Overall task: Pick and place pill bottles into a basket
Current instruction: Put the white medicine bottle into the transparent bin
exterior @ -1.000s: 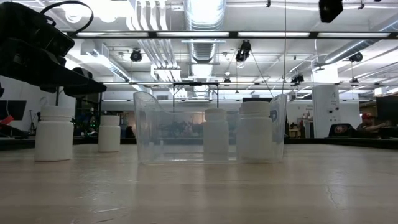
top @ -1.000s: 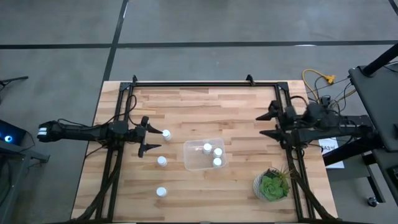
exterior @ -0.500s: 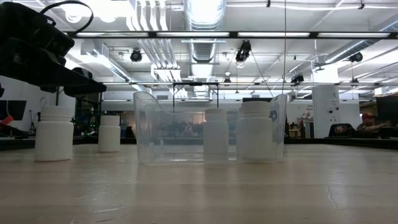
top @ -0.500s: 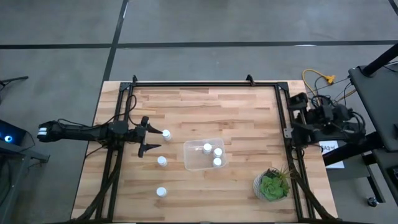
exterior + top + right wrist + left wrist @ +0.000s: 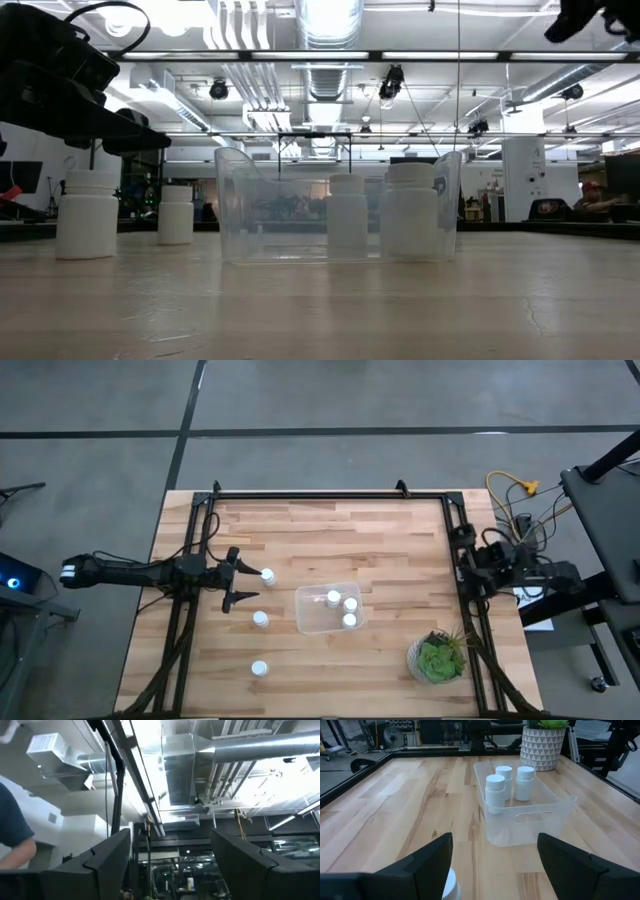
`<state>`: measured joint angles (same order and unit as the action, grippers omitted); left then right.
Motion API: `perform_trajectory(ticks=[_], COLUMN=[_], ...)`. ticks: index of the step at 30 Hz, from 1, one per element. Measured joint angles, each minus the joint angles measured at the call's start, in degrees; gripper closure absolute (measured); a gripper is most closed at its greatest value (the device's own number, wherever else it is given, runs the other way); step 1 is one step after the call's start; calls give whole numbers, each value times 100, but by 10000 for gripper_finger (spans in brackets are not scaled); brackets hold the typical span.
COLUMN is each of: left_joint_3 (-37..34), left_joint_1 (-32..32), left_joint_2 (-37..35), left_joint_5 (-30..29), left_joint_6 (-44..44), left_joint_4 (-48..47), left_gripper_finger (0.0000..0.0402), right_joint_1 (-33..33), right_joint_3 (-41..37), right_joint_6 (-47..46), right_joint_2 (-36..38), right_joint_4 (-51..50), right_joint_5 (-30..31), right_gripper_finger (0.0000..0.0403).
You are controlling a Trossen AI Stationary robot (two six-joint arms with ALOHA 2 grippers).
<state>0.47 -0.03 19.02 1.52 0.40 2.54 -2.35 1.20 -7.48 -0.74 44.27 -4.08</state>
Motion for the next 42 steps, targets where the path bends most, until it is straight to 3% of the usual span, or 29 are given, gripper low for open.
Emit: perform_trajectory(ticks=[8,15,23,32,42], left_joint_3=[-1,0,0,-1,0], left_joint_1=[2,2,1,1,1], left_joint_2=[1,6,0,5,7], left_joint_5=[0,0,0,0,0], left_joint_6=[0,0,1,0,0], left_joint_4=[-2,-3,-2,-4,-4], left_gripper_finger=[127,127,127,127,127], right_joint_1=[0,-2,0,0,0], right_joint_3=[-71,-70,-67,-57,-57], right_joint_6=[-437,-4,-179,450,443], right_joint_2=[60,62,51,-156,-233], right_joint_4=[-1647,-2457,-4294,-4341,-4341], right_joint_5=[-31,-216,-173,-35,-31], right_gripper_finger=[138,138,138,138,138])
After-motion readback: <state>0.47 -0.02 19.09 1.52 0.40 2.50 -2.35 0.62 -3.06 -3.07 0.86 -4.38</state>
